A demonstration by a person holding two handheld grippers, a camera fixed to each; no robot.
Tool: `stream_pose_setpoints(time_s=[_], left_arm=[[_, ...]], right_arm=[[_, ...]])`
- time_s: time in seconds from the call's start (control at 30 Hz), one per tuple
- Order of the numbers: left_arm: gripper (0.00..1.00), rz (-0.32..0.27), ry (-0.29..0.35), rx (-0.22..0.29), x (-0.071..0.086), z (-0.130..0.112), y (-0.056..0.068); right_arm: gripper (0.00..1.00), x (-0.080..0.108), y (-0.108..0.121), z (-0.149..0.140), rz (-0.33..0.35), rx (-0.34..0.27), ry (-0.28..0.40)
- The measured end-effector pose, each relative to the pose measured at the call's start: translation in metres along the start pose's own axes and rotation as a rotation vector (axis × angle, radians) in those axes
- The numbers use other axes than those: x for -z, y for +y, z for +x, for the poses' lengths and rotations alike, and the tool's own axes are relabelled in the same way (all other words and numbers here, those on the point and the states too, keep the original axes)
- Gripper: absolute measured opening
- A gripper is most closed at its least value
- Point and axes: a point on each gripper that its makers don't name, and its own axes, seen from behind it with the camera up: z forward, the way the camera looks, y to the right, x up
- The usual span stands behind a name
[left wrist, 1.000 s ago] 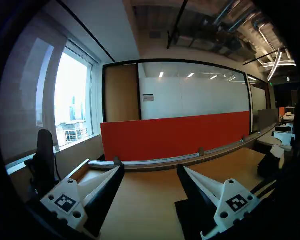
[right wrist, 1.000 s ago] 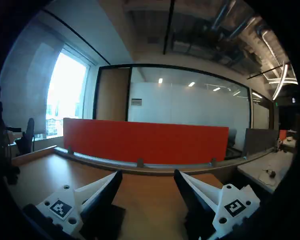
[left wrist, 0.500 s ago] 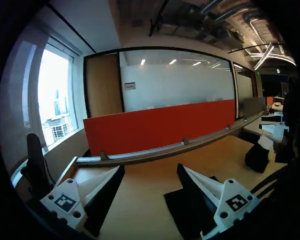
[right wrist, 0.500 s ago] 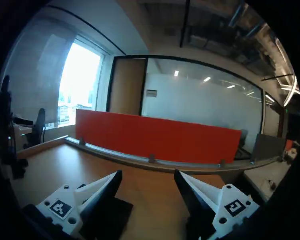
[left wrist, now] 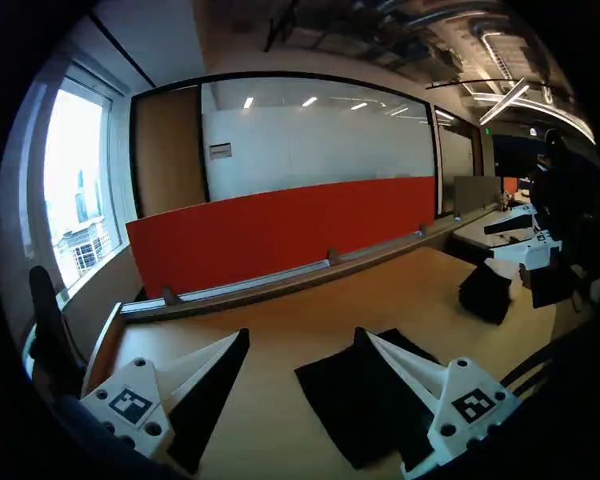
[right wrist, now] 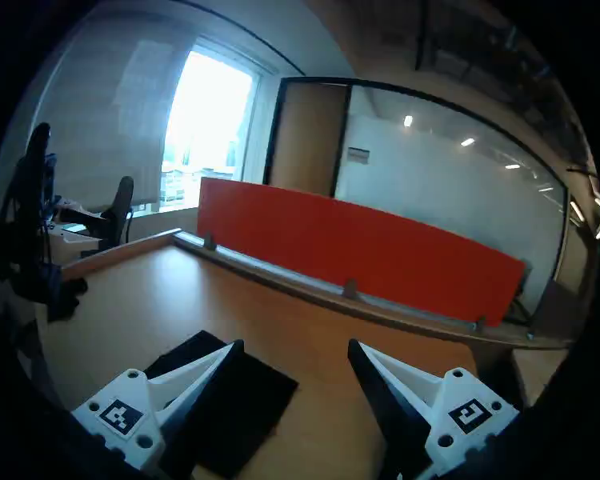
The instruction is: Fold towel
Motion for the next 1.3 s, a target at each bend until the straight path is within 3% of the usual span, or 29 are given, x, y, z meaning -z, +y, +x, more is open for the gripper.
stream_pose_setpoints(time_s=[0.57,1.3], left_arm=[[0.97,-0.061,-0.101,-0.027,-0.018,-0.058,0.019],[0.97,-0.13,-0.225,-0.029,-0.026,-0.149,0.055]], right_arm=[[1.0,-0.016,-0.024,-0.05,0.106,0.054,-0.118],[1.0,-0.028,-0.057,-0.142,0.172,0.053,-0.249]])
